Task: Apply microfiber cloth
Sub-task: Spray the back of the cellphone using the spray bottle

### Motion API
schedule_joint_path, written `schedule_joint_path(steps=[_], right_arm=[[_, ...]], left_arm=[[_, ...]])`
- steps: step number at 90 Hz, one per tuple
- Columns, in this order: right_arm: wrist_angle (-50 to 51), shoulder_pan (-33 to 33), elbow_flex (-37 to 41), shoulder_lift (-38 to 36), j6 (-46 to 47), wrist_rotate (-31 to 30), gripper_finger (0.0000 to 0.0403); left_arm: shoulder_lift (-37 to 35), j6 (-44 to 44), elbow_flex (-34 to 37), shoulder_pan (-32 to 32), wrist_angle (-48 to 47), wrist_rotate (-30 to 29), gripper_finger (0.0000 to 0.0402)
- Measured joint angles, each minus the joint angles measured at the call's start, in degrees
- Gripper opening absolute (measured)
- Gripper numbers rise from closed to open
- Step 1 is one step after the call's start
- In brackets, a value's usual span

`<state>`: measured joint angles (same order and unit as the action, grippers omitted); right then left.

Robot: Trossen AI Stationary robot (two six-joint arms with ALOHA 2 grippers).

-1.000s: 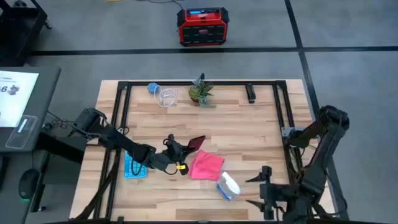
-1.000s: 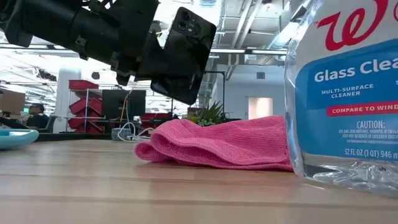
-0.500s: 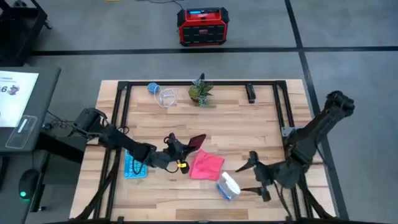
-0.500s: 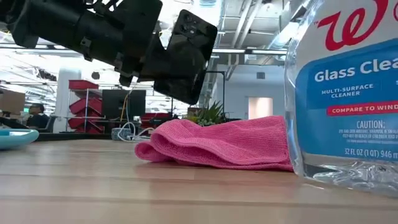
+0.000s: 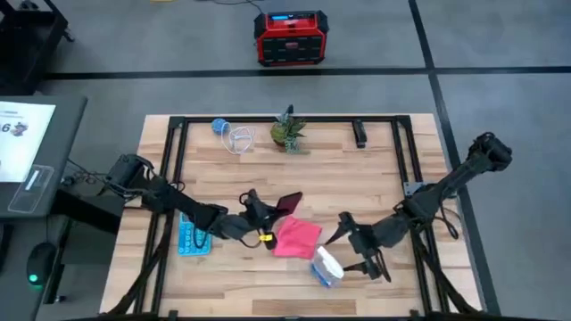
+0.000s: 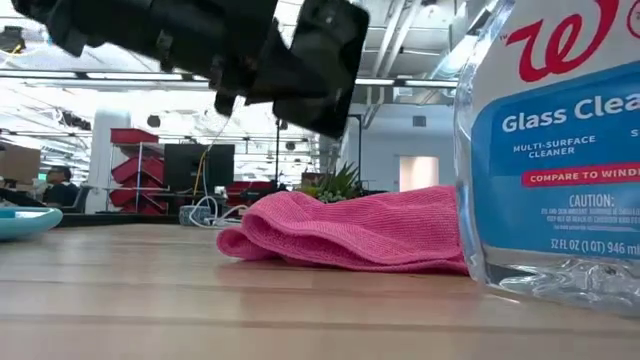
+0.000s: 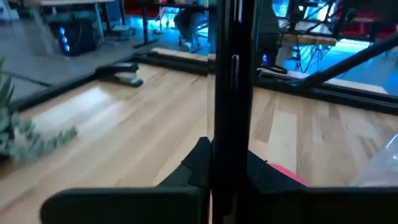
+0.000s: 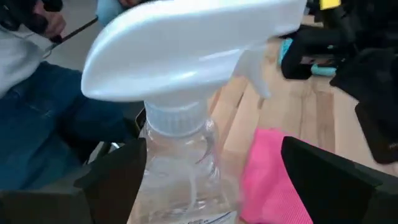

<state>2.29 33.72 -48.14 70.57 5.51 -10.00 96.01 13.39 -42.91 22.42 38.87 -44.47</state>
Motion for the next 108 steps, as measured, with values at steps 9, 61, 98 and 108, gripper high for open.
schedule_joint_path(steps=[9, 61, 98, 108], right_arm=[[-3.0, -1.0, 0.0, 0.7, -0.7, 0.0, 0.0361], [-7.4, -1.5, -0.5, 5.6, -9.5, 1.0, 0.0373], [-8.7, -1.6, -0.5, 5.7, -10.1, 1.0, 0.0399], [-10.9, -2.2, -0.5, 5.6, -10.6, 0.9, 0.0399]], left_arm=[[0.0, -1.0, -1.5, 0.0, -2.2, 0.3, 0.0009], [0.0, -0.3, -2.1, 0.0, -5.0, 0.8, 0.0009], [0.0, -0.1, -2.1, 0.0, -5.3, 0.8, 0.0009], [0.0, -0.1, -2.1, 0.0, -5.2, 0.8, 0.0009]])
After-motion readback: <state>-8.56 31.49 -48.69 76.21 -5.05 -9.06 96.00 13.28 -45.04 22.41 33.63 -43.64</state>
